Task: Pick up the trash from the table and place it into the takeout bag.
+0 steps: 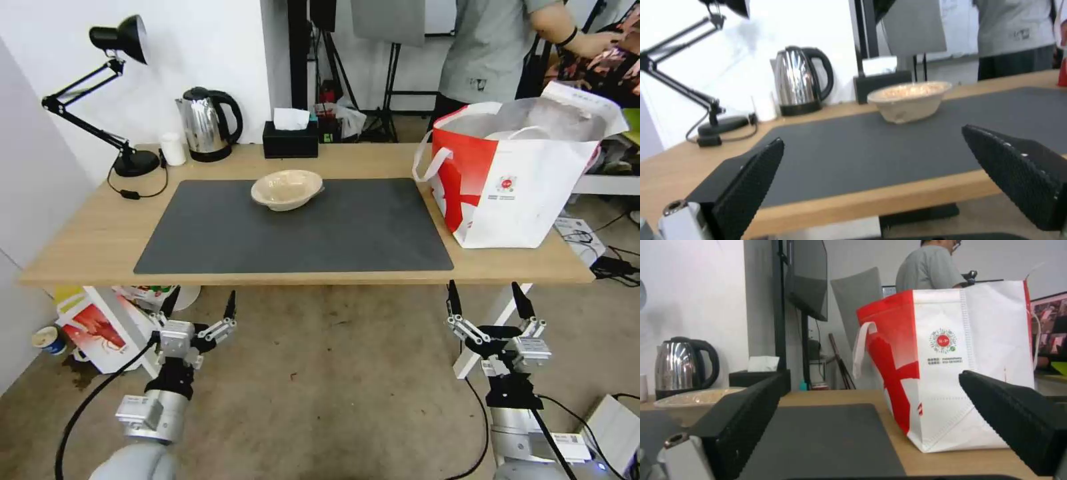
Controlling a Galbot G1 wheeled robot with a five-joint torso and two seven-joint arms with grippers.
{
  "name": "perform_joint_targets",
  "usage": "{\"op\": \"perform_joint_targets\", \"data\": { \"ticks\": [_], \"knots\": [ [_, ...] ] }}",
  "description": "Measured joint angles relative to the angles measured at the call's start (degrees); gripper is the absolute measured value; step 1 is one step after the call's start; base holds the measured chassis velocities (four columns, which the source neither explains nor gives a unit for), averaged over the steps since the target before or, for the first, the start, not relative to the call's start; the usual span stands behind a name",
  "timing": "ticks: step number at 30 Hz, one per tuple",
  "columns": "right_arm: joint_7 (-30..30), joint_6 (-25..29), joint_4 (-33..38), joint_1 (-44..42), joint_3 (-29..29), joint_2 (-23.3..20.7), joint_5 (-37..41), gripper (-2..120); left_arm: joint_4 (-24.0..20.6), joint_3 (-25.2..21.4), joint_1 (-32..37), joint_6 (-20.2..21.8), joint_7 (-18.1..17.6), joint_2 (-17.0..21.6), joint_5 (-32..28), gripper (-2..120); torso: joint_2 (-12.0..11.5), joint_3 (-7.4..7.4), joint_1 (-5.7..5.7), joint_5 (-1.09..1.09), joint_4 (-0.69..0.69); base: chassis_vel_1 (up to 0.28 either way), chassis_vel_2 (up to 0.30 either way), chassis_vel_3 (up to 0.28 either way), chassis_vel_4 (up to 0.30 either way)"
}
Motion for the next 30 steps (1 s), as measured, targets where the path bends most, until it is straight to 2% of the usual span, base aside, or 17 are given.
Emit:
{"op": "perform_joint_targets", "data": {
  "ticks": [3,4,8,9,13,14,18,19,22,23,27,30],
  "knots": [
    [0.00,0.00,0.00,0.00,-0.01,0.00,0.00,100,3.82,-3.80,-2.27,-4.68,5.39,-0.54,-2.71,100,0.00,0.00,0.00,0.00,0.00,0.000,0.000,0.000,0.000],
    [0.00,0.00,0.00,0.00,-0.01,0.00,0.00,100,3.82,-3.80,-2.27,-4.68,5.39,-0.54,-2.71,100,0.00,0.00,0.00,0.00,0.00,0.000,0.000,0.000,0.000],
    [0.00,0.00,0.00,0.00,-0.01,0.00,0.00,100,8.86,-8.78,-5.24,-10.75,12.39,-1.24,-6.25,100,0.00,0.00,0.01,0.00,0.00,0.000,0.000,0.000,0.000],
    [0.00,0.00,0.00,0.00,-0.01,0.00,0.00,100,8.86,-8.78,-5.24,-10.75,12.39,-1.24,-6.25,100,0.00,0.00,0.01,0.00,0.00,0.000,0.000,0.000,0.000],
    [0.00,0.00,0.00,0.00,-0.01,0.00,0.00,100,14.06,-13.99,-8.35,-17.08,19.64,-2.02,-9.92,100,0.00,0.00,0.01,0.00,0.00,0.000,0.000,0.000,0.000],
    [0.00,0.00,0.00,0.00,-0.01,0.00,0.00,100,14.06,-13.99,-8.35,-17.08,19.64,-2.02,-9.92,100,0.00,0.00,0.01,0.00,0.00,0.000,0.000,0.000,0.000],
    [0.00,0.00,0.00,0.00,-0.01,0.00,0.00,100,18.97,-18.95,-11.31,-23.09,26.56,-2.70,-13.43,100,0.00,0.00,0.01,0.00,0.00,0.000,0.000,0.000,0.000],
    [0.00,0.00,0.00,0.00,-0.01,0.00,0.00,100,18.97,-18.95,-11.31,-23.09,26.56,-2.70,-13.43,100,0.00,0.00,0.01,0.00,0.00,0.000,0.000,0.000,0.000],
    [0.00,0.00,0.00,0.00,-0.01,0.00,0.00,100,22.54,-22.44,-13.42,-27.35,31.48,-3.19,-15.92,100,0.00,0.00,0.00,0.01,0.00,0.000,0.000,0.000,0.000],
    [0.00,0.00,0.00,0.00,-0.01,0.00,0.00,100,22.54,-22.44,-13.42,-27.35,31.48,-3.19,-15.92,100,0.00,0.00,0.00,0.01,0.00,0.000,0.000,0.000,0.000],
    [0.00,0.00,0.00,0.00,-0.01,0.00,0.00,100,27.07,-26.99,-16.14,-32.86,37.79,-3.85,-19.13,100,0.00,0.00,0.01,0.00,0.00,0.000,0.000,0.000,0.000],
    [0.00,0.00,0.00,0.00,-0.01,0.00,0.00,100,27.46,-27.39,-16.39,-33.37,38.40,-3.90,-19.44,100,0.00,0.00,0.01,0.01,0.00,0.000,0.000,0.000,0.000]
  ]
}}
